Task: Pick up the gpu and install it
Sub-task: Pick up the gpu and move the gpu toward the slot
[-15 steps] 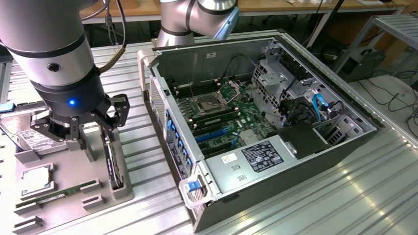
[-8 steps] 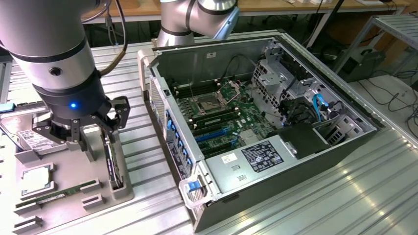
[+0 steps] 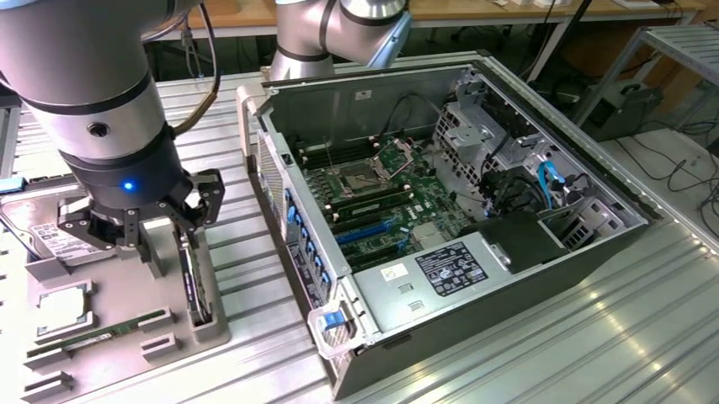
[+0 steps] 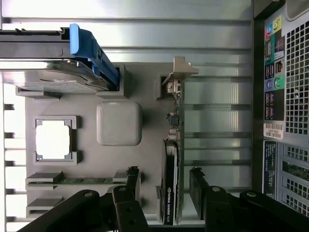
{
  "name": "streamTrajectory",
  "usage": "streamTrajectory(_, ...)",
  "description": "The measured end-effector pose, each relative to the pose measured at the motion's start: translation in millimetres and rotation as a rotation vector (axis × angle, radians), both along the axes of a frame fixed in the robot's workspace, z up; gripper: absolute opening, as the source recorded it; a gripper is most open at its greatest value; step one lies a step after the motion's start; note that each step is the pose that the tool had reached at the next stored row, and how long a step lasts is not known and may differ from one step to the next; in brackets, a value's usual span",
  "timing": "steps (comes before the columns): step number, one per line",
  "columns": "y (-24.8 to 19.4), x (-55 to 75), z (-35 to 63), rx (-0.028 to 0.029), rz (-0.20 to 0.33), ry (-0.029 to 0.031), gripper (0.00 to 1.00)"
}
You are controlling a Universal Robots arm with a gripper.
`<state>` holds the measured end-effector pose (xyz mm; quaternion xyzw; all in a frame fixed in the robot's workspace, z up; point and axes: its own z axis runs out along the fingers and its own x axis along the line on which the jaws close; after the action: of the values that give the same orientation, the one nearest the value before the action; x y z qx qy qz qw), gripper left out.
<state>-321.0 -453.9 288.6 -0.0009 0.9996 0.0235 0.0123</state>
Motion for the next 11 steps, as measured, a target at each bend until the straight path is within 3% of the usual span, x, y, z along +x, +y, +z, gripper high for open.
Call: streamTrajectory(11, -5.3, 2.0, -6.4, 0.0002, 0.000, 0.0000, 0.55)
